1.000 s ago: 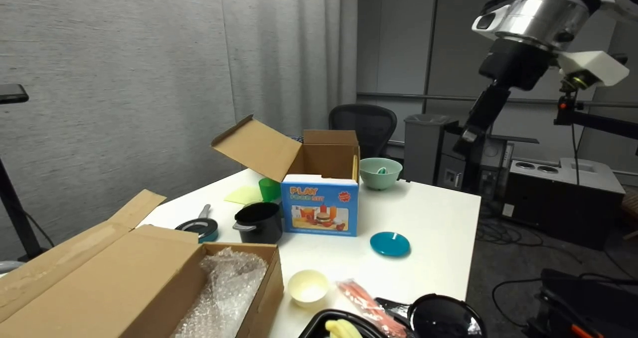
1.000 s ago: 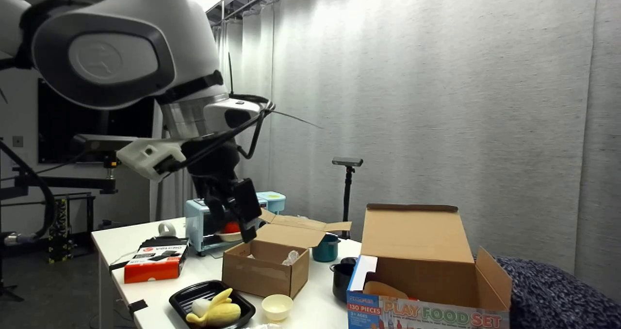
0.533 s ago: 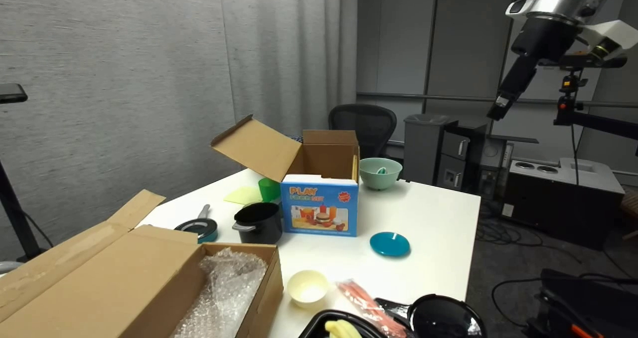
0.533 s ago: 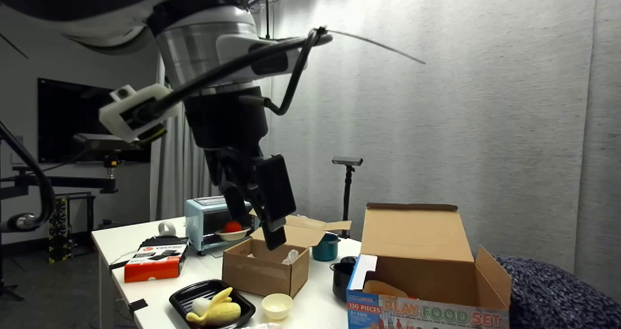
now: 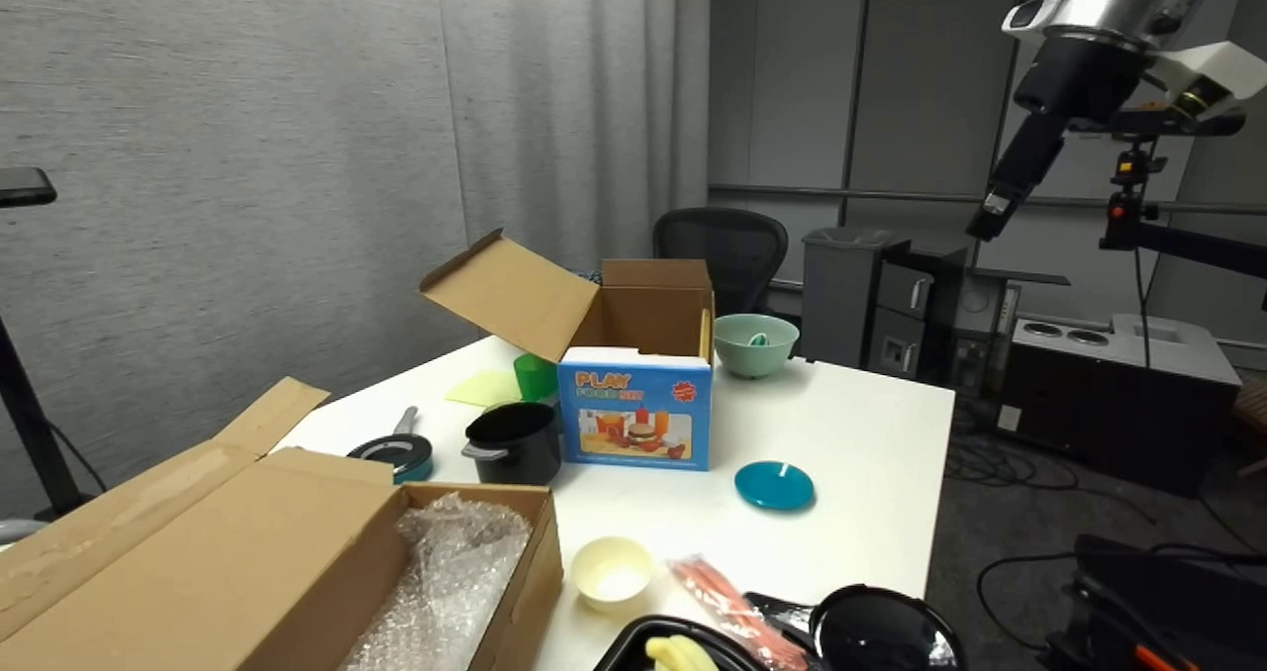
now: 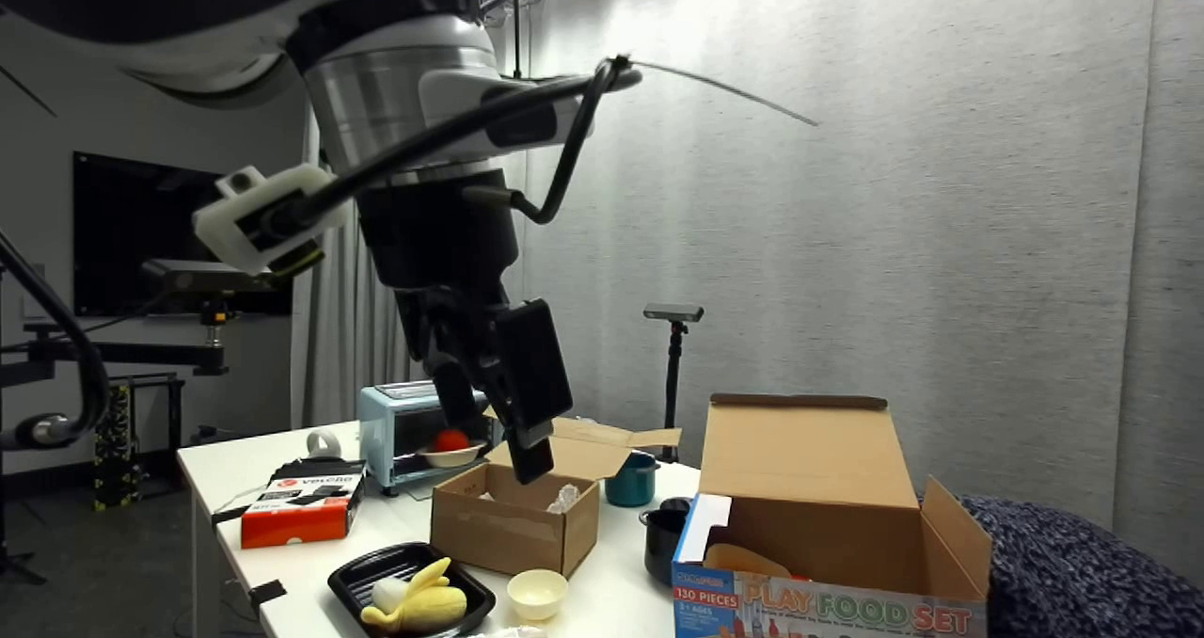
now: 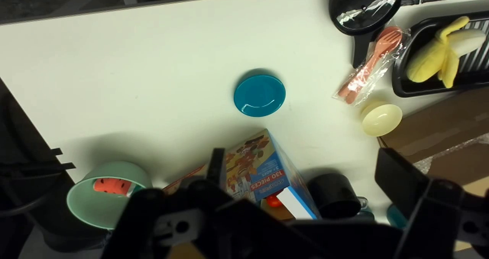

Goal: Pick up the box and slightly move it to the right.

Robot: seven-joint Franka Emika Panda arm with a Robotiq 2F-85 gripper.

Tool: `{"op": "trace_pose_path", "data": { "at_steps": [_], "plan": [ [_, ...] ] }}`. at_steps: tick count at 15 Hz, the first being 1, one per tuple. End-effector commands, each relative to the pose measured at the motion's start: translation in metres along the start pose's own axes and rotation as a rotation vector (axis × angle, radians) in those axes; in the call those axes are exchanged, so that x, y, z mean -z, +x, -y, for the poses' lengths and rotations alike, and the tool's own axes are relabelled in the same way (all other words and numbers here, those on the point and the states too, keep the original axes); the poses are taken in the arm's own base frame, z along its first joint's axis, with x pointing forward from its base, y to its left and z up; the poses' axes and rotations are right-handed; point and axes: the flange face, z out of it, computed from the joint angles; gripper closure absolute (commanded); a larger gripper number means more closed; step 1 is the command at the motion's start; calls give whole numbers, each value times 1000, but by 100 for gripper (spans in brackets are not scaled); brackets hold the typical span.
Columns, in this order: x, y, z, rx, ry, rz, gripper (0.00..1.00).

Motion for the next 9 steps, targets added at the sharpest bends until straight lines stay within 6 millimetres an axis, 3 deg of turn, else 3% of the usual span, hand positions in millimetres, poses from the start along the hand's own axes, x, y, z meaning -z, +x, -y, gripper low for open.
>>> {"op": "trace_pose_path", "data": {
  "at_steps": [1,9],
  "plan": [
    [1,0,0,0,0,1,0],
    [2,8,-2,13,-15,6,0]
  ]
}}
